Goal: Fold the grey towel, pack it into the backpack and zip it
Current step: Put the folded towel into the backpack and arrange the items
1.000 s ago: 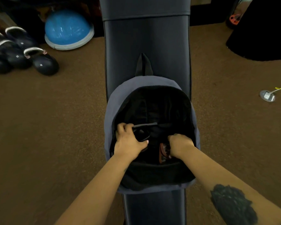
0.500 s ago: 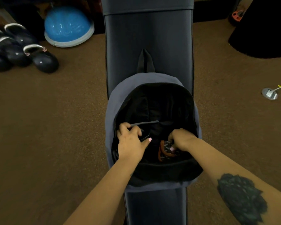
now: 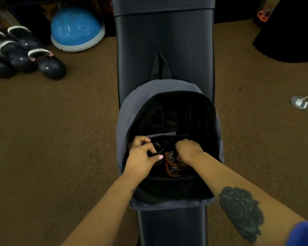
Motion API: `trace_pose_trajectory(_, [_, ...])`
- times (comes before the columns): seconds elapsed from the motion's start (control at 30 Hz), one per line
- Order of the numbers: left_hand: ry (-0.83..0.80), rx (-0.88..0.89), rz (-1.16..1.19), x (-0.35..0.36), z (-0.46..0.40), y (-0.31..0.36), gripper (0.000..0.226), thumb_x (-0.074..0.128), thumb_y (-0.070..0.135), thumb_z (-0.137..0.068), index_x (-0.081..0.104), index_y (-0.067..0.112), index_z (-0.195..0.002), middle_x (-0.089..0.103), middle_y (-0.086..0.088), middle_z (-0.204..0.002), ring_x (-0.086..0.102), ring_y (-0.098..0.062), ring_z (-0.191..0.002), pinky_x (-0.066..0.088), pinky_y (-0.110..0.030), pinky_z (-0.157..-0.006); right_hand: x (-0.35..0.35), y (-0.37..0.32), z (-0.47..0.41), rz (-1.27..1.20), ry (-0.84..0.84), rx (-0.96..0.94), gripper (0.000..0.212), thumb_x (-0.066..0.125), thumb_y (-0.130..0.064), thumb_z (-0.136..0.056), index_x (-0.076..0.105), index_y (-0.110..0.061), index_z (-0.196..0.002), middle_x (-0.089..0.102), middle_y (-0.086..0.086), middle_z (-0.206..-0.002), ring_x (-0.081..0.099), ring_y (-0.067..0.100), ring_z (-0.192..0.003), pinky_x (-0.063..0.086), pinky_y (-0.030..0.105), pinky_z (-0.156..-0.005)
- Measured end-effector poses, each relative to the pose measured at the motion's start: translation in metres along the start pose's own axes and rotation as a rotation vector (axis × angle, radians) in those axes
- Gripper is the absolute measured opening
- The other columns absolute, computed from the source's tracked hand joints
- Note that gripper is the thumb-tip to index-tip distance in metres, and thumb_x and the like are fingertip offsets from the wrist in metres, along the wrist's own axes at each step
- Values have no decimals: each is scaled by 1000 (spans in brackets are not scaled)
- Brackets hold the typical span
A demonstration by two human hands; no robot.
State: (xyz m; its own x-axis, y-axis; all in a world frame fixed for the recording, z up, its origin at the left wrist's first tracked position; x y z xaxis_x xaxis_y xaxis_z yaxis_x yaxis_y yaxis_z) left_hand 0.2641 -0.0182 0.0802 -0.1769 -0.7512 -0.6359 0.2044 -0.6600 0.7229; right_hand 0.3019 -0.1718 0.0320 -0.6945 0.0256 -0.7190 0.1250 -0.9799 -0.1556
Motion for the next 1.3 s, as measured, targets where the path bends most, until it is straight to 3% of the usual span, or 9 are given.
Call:
trace_pose_trajectory(0.1, [-65,-50,-22,1,-5,2,29,79,19,-72,51,24,-65,38,5,-119,38,-14,-122,25,-14,-93,6,-1,0,8,31,11,28,52,-3,-89,61,-7,-115,63,17,-118,62,35,-107,51,38,-84])
trace_pose_trajectory(0.17, [-11,-81,-63,-2,-5,6,28,80,23,-70,55,19,-81,37,1,-126,40,-18,-124,29,-19,-92,7,0,2,-8,91,30,29,51,-3,-90,59,-7,-118,61,17,-121,60,35,-110,51,39,-85])
trace_pose_trajectory(0.27, [104,-187,-168,-11,5,13,59,85,34,-62,47,16,-104,36,-4,-128,50,-25,-112,41,-31,-84,6,8,8,-78,181,87,39,57,-9,-89,49,-7,-127,56,17,-127,57,35,-115,50,39,-88])
trace_pose_trajectory(0.37, [75,-270,-207,-12,12,12,74,87,36,-56,41,14,-109,36,-7,-127,50,-30,-113,45,-39,-89,9,19,8,-150,130,142,61,69,-24,-84,40,-7,-135,51,17,-133,52,35,-122,47,39,-94])
trace_pose_trajectory(0.57, [5,-302,-92,-9,8,8,69,84,20,-66,39,12,-117,33,-11,-135,49,-27,-114,40,-30,-89,13,27,5,-160,41,161,71,75,-29,-79,40,-10,-138,45,17,-139,46,35,-128,44,41,-103])
trace_pose_trajectory(0.73, [-18,-378,14,-2,0,2,93,84,30,-64,25,13,-133,35,-14,-141,45,-31,-125,41,-39,-101,15,26,1,-108,41,170,63,71,-23,-83,41,-14,-138,38,15,-142,37,35,-132,41,42,-105])
trace_pose_trajectory(0.83, [-20,-356,9,2,-4,4,95,82,33,-64,18,19,-133,46,-15,-135,52,-33,-118,47,-43,-98,13,25,1,-94,50,173,63,72,-27,-81,43,-14,-136,39,13,-141,36,34,-133,41,44,-105])
trace_pose_trajectory(1.1, [-50,-345,31,-4,-9,2,99,84,31,-63,19,11,-135,47,-13,-136,50,-31,-122,44,-39,-100,1,27,2,-97,143,179,37,67,-26,-86,57,-14,-119,54,10,-125,52,30,-118,47,40,-89])
trace_pose_trajectory(1.3, [-64,-383,39,-2,-6,8,96,85,29,-63,23,6,-132,44,-16,-138,45,-33,-127,40,-40,-104,0,22,11,-103,175,187,42,64,-25,-88,53,-13,-127,56,12,-126,56,30,-115,49,38,-87])
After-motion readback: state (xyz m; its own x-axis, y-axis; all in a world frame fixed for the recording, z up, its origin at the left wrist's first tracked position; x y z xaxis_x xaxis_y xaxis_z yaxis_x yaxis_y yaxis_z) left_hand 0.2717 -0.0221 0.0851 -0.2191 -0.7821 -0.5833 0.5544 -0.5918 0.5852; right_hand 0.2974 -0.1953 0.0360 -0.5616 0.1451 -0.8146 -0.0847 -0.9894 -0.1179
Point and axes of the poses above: each hand's wrist, its own z-axis away from the middle knuckle, its own x-axis out of the palm, y = z × x, the point moved 6 cm from there along -z, towards the middle knuckle
